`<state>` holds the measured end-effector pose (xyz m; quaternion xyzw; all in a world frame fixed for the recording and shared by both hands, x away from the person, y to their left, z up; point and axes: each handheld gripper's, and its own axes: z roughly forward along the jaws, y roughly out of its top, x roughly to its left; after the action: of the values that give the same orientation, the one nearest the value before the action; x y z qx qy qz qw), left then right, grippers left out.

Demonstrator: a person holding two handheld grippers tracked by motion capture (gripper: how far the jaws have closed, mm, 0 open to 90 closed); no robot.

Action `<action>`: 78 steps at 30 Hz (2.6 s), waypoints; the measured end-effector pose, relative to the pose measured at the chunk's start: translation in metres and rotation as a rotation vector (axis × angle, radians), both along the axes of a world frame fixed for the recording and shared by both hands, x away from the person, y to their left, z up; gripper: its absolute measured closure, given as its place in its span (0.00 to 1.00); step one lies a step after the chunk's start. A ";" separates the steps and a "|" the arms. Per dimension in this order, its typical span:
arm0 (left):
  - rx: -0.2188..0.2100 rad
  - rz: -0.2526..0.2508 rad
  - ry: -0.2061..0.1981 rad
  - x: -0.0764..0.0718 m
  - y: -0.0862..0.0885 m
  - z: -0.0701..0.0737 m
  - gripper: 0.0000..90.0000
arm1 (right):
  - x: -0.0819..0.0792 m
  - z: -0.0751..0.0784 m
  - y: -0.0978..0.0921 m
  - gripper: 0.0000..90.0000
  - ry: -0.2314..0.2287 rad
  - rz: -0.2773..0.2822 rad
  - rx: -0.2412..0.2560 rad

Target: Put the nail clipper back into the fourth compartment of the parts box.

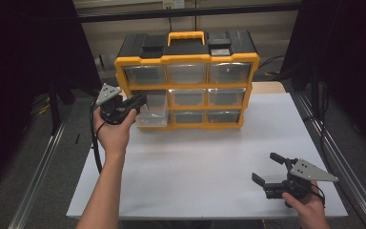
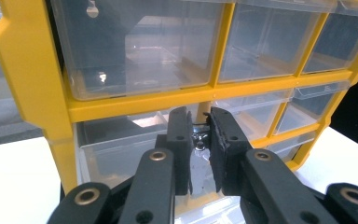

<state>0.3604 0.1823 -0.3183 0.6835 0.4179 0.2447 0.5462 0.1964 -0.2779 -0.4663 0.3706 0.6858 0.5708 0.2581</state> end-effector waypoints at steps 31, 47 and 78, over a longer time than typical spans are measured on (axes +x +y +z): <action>0.003 -0.047 0.003 -0.003 0.002 -0.007 0.57 | 0.000 0.000 0.000 0.01 0.000 0.000 -0.003; -0.048 -0.094 -0.027 -0.012 0.004 -0.011 0.31 | -0.001 0.000 -0.001 0.01 0.004 0.001 -0.002; -0.045 -0.173 -0.083 -0.041 0.032 -0.022 0.06 | 0.000 0.000 -0.001 0.01 0.000 0.000 -0.005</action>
<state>0.3192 0.2148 -0.3400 0.6938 0.3399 0.2154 0.5973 0.1966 -0.2785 -0.4666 0.3700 0.6871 0.5691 0.2591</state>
